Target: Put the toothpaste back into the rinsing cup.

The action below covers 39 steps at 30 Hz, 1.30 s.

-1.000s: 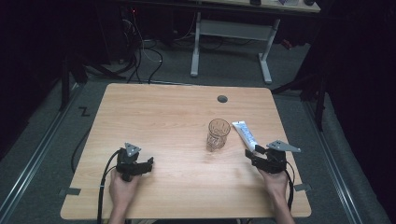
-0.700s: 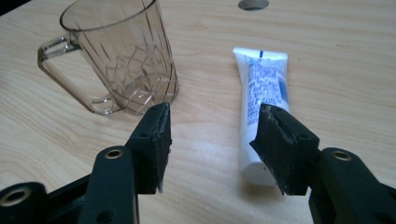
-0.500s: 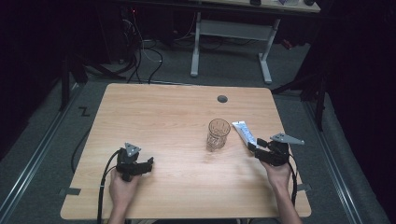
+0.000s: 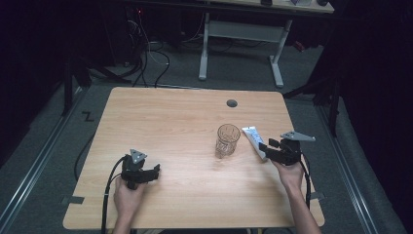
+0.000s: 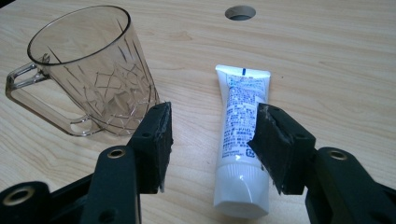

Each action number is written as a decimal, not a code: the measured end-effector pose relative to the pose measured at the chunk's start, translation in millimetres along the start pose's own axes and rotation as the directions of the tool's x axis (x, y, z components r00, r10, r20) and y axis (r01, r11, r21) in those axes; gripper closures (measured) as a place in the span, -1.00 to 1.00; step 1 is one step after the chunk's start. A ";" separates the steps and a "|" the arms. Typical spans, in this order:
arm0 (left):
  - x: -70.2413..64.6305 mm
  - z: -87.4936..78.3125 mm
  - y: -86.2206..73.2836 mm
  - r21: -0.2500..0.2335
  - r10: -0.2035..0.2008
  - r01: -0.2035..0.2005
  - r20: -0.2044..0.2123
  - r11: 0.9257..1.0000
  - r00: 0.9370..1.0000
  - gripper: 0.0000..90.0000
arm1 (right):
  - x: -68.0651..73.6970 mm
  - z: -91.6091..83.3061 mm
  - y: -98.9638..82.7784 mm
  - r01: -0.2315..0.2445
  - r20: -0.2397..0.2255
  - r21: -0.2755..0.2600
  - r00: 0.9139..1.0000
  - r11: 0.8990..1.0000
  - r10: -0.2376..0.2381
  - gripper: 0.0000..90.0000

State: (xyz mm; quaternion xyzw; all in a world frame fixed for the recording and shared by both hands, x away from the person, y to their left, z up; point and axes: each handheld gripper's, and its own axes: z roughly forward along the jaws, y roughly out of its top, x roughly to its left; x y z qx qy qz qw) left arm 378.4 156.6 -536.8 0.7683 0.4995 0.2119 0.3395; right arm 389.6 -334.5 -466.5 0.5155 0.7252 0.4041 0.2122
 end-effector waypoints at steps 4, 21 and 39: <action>0.0 0.0 0.0 0.000 0.000 0.000 0.000 1.000 1.000 -0.57 | -1.0 1.1 4.8 -0.008 -0.002 -0.004 1.000 1.000 0.008 0.05; 0.0 0.0 0.0 0.000 0.000 0.000 0.000 1.000 1.000 -0.57 | -6.7 13.5 19.8 -0.027 -0.001 0.011 1.000 1.000 0.027 0.05; 0.0 0.0 0.0 0.000 0.000 0.000 0.000 1.000 1.000 -0.57 | -11.9 42.5 41.0 0.001 0.051 0.137 0.999 0.991 -0.008 -0.09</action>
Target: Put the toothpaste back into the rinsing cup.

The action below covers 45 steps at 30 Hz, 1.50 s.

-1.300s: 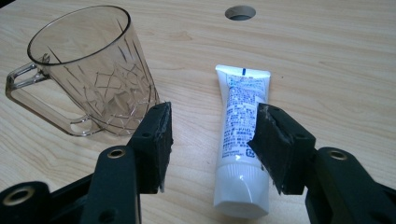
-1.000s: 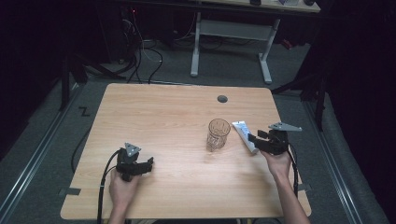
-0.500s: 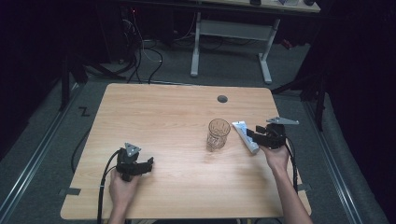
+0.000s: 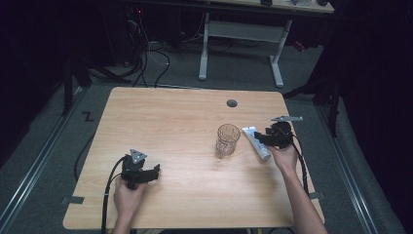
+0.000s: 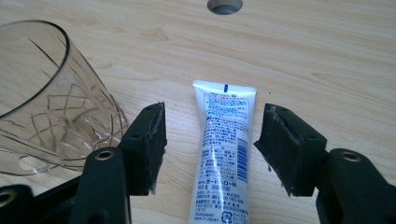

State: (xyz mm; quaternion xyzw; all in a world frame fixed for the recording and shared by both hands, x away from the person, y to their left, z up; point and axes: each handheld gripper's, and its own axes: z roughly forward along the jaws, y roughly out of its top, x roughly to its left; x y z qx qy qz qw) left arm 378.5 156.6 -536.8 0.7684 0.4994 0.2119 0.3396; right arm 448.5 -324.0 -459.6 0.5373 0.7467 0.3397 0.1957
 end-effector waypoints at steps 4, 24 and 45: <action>0.0 0.0 0.0 0.000 0.000 0.000 0.000 1.000 1.000 -0.57 | 1.1 8.5 4.7 0.015 0.002 0.035 1.000 0.999 -0.015 -0.12; 0.0 0.0 0.0 0.000 0.001 -0.001 0.000 1.000 1.000 -0.57 | 1.8 48.1 16.6 0.024 0.046 0.186 0.998 0.982 -0.033 -0.12; -0.1 0.0 0.0 0.000 0.000 0.000 0.000 1.000 1.000 -0.57 | -0.5 71.6 17.8 0.019 0.080 0.298 0.996 0.954 -0.045 -0.06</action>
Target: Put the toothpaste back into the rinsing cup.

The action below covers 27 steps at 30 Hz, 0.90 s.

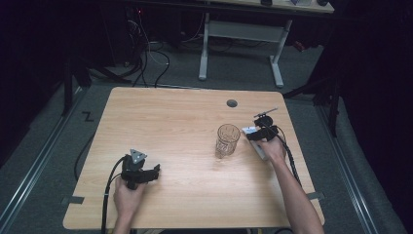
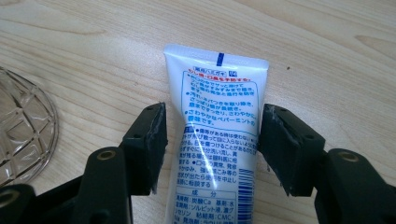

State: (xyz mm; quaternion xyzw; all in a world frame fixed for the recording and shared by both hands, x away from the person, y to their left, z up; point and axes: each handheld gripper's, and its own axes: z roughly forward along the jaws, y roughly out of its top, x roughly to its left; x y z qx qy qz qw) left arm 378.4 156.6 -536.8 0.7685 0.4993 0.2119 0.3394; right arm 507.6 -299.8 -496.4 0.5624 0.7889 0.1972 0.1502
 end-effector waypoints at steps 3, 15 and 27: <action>0.0 0.0 0.0 0.000 0.000 0.000 0.000 1.000 1.000 -0.57 | -0.5 1.9 0.6 -0.001 0.003 0.013 1.000 1.000 0.001 -0.05; 0.0 0.0 0.0 0.000 0.000 0.000 0.000 1.000 1.000 -0.57 | 0.4 8.1 5.0 0.031 0.019 0.060 0.999 0.998 -0.033 -0.06; -0.1 -0.2 -0.1 0.001 0.000 0.000 0.001 1.000 1.000 -0.57 | -3.3 7.3 8.9 0.035 -0.016 0.102 0.999 0.994 -0.034 0.15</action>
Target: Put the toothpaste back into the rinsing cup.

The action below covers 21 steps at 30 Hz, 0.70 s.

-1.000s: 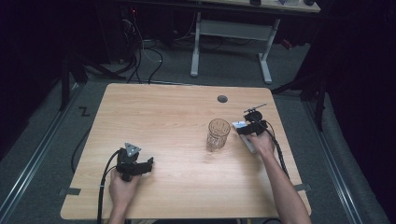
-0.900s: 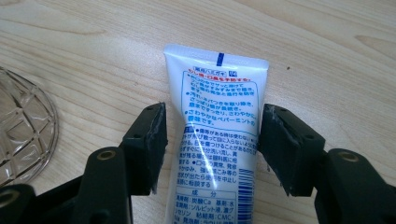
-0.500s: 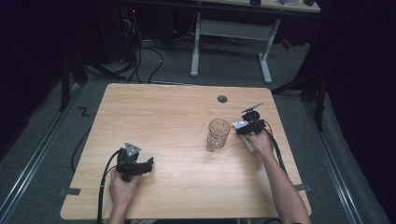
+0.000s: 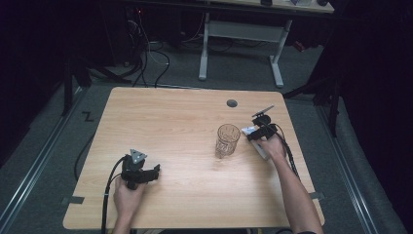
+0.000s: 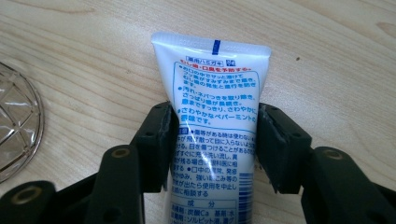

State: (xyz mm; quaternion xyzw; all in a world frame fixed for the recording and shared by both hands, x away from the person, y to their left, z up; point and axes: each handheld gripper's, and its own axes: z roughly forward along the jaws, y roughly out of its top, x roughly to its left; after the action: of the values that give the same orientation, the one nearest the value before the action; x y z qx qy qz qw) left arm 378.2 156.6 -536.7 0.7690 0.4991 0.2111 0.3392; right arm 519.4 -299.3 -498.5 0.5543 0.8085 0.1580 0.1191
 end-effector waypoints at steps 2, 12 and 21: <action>0.0 0.0 0.0 0.000 0.000 0.000 0.000 1.000 1.000 -0.57 | 0.2 -0.7 0.8 0.001 0.001 0.013 1.000 1.000 -0.001 0.18; 0.0 0.0 0.0 0.000 0.000 0.000 0.001 1.000 1.000 -0.57 | 4.5 -6.0 2.1 0.045 0.012 0.017 0.999 0.999 -0.046 0.46; 0.0 0.0 0.0 0.000 0.000 0.000 0.001 1.000 1.000 -0.57 | 12.6 -10.3 0.7 0.098 0.013 -0.015 0.995 0.995 -0.097 0.49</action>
State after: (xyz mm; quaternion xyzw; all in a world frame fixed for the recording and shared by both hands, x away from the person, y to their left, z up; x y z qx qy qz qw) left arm 378.2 156.6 -536.7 0.7691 0.4990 0.2108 0.3393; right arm 511.7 -288.5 -489.0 0.5142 0.8326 0.1549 0.1359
